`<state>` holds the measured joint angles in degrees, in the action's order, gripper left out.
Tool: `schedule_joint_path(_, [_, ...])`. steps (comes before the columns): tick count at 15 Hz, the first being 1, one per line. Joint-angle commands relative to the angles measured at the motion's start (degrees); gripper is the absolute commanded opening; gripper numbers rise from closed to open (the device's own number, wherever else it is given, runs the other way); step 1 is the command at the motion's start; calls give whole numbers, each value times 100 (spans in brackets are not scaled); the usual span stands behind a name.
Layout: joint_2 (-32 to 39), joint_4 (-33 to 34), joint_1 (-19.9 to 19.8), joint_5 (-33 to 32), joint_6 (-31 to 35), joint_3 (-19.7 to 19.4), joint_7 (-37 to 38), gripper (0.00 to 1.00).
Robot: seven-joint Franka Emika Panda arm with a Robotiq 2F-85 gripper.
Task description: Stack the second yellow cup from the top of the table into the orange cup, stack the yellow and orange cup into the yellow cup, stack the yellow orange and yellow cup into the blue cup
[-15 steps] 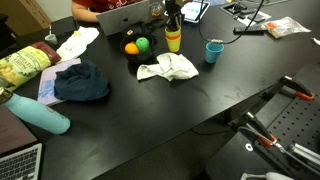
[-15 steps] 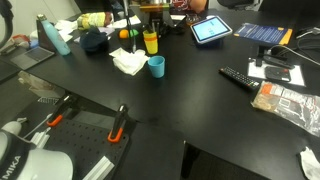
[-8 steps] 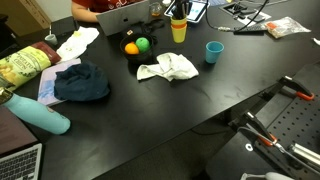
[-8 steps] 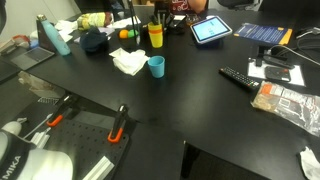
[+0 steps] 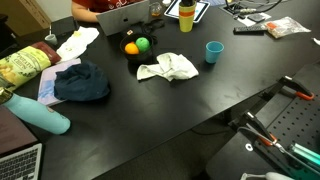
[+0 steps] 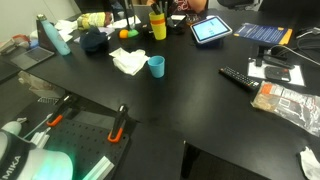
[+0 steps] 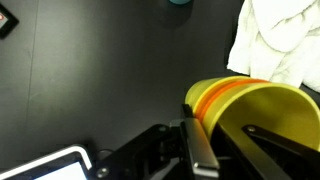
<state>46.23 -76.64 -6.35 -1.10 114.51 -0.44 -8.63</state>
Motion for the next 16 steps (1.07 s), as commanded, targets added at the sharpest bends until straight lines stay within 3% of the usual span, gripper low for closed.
schedule_joint_path(1, [-928,-1377,47,-28,680,-152,311,3])
schedule_joint_path(8, [-1867,-3418,11,14,1861,-373,706,3])
schedule_joint_path(12, [-2451,-4660,140,-447,2786,-835,1255,3])
schedule_joint_path(16, [-3104,-5946,23,-676,3567,-1109,1320,3])
